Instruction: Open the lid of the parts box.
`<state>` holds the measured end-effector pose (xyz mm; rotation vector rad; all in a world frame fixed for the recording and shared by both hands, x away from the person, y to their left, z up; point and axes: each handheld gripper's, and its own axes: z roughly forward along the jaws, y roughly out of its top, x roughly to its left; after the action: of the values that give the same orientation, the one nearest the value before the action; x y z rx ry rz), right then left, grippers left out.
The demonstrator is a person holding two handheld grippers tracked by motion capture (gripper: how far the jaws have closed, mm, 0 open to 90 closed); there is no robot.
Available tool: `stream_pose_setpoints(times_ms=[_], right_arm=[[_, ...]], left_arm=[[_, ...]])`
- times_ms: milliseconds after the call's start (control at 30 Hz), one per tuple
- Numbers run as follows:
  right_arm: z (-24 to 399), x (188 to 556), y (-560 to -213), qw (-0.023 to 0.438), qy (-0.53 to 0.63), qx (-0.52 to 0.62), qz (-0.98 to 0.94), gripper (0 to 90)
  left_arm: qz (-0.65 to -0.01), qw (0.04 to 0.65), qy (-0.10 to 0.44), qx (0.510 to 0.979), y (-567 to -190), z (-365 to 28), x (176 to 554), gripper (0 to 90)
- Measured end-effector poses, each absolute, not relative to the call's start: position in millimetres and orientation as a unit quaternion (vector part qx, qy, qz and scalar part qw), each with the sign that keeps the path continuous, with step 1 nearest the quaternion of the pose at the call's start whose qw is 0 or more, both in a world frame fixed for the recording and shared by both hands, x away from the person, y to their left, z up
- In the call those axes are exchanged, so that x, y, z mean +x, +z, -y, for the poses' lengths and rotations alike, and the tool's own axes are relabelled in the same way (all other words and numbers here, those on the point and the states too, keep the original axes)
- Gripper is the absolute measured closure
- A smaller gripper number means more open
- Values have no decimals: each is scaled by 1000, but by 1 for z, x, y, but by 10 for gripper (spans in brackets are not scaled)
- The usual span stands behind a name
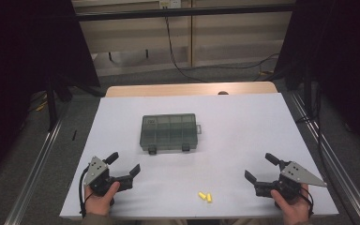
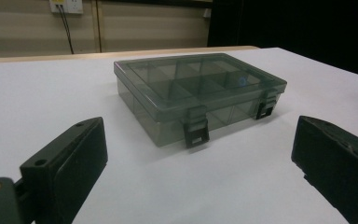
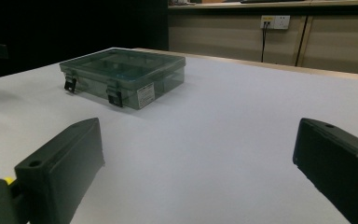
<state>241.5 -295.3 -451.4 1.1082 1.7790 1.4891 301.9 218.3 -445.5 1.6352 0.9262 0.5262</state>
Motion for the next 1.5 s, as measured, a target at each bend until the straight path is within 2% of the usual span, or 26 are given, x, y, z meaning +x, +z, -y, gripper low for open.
stream_pose_setpoints(times_ms=[567, 833, 1500], right_arm=[[291, 251, -450, 276, 549, 415, -671, 12], [284, 260, -449, 259, 545, 419, -678, 15], [275, 282, -447, 261, 532, 424, -685, 31]], left_arm=[[-396, 555, 227, 695, -443, -217, 311, 26], [-400, 557, 222, 694, -442, -216, 317, 27], [-405, 547, 215, 700, -443, -212, 332, 29]])
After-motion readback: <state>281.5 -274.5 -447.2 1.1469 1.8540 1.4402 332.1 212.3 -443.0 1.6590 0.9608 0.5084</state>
